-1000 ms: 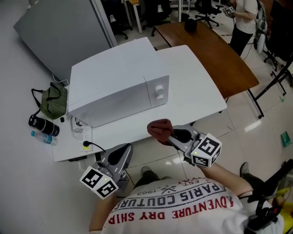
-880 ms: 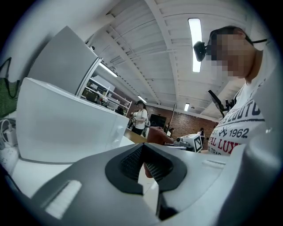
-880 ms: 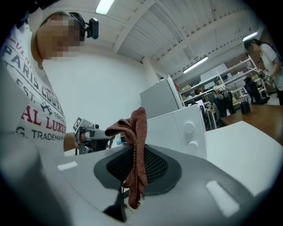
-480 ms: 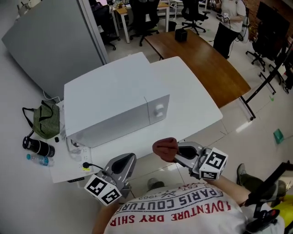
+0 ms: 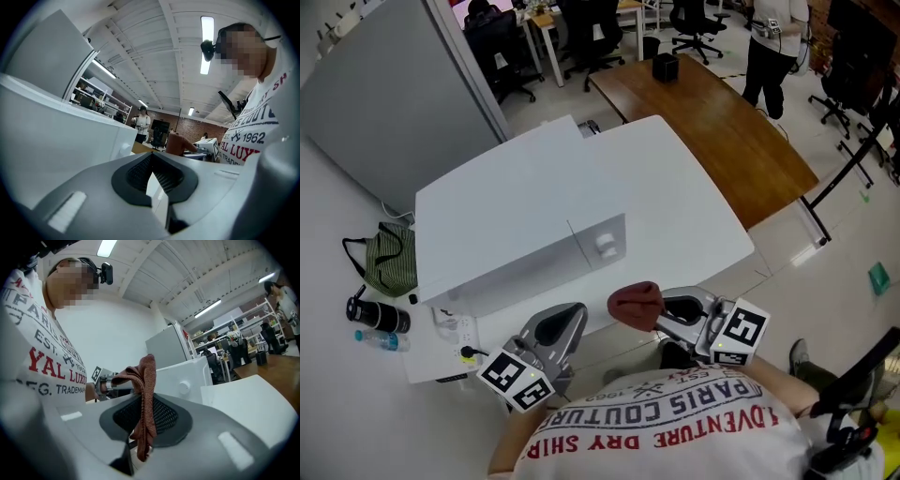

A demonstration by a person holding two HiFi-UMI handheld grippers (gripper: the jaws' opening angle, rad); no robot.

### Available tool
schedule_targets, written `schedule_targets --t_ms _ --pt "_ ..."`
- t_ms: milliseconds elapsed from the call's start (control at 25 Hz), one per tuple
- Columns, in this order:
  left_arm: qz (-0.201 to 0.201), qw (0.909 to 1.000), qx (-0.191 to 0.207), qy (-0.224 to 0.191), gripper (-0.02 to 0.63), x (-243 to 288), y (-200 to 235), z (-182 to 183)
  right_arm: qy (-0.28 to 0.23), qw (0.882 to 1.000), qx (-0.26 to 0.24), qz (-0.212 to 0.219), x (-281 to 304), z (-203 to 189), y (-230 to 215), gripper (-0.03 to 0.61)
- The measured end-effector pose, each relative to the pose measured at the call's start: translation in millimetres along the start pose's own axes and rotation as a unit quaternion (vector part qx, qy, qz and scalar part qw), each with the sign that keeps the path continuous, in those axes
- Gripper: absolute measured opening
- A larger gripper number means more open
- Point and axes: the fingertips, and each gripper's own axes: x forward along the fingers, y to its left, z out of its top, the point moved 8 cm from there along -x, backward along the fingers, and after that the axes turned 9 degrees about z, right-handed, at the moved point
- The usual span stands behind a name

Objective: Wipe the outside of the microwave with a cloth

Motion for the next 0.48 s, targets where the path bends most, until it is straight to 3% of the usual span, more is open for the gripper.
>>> schedule_targets --t_ms 320,480 --pt "0.053 0.9981 -0.006 -0.03 0.006 85 -55 9 0.001 0.998 -0.008 0.059 -74 19 -74 0.046" --pt "0.081 0.9955 -0.003 -0.049 0.006 102 -74 14 -0.005 0.996 -0.014 0.089 -94 26 -95 0.046"
